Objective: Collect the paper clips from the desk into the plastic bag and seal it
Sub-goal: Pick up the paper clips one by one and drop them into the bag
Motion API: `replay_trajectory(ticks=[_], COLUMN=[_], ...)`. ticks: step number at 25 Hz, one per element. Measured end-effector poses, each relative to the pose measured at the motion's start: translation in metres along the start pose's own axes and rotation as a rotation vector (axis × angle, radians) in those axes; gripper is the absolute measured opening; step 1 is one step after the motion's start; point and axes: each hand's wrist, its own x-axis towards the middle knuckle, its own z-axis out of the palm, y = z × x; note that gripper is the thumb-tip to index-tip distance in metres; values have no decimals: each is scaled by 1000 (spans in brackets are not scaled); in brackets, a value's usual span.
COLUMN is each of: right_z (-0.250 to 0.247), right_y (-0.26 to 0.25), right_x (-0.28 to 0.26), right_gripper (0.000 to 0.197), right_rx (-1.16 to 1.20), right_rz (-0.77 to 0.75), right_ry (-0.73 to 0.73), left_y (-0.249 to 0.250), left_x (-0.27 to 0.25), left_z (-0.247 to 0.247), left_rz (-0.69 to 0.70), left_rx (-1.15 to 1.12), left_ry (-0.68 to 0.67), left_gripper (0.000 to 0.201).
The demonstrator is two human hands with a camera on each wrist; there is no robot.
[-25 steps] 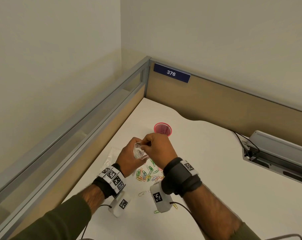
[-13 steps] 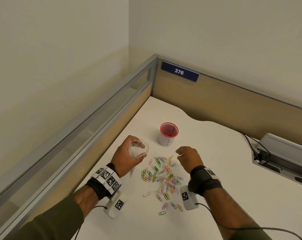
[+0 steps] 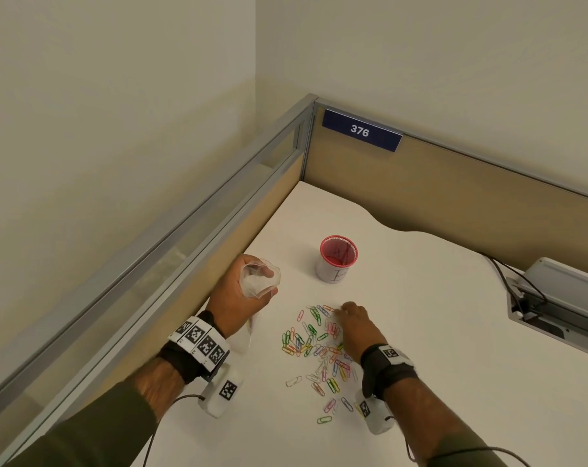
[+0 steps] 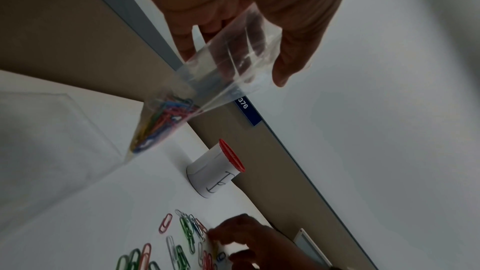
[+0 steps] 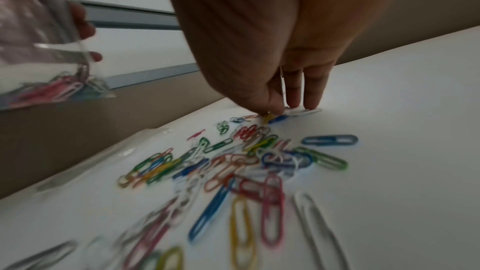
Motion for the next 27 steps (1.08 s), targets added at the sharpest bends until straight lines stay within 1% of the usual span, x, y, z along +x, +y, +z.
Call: replay_trajectory(ticks=[3,6,7,9,11,12,13,16,18,21,23,24,26,27], right_z=[12,20,25,39,56,63,67,65,54,36,34,36,43,46], right_y=[1,4,2,-5,-15,-18,-21,-21,-13,11,31,40,47,46], right_x=[-27,-63,-77,-104,-123,-125,-125,-104,-91,-89,-103,-112,-125,-126], right_gripper=[45,48,46,41,40,40,39,35,38,40,32,27,24,25], right_rx=[21,74,74,95,102,91,85,126,160,173,115,91,60,59], right_rz=[-35,-58,-87,-165,-219,-223,-217,-166,-145,-108,-100,-99,-102,-110], right_ry=[27,99,103,26,-110,-155,-169,-63,13,44,22,-15,-99,-116], left_y=[0,-2,-2,0,3,4,5,8,12,14,16,16,16,15], left_x=[1,-3,-5,-10,-15,-17,-20,-28,-33,-38,-41,-43,-45,-46], left_z=[2,3,3,4,5,6,7,11,13,15,15,15,15,15], left_rz=[8,6,2,3,8,6,5,-1,-2,-7,-3,0,3,4], left_rx=[-18,-23,-23,-26,-37,-41,-41,-22,-9,4,0,2,4,-1], left_ry=[8,3,-5,-17,-15,-14,-14,-12,-11,-8,3,11,24,25], left_gripper=[43,42,42,44,46,47,48,46,45,44,45,45,45,44])
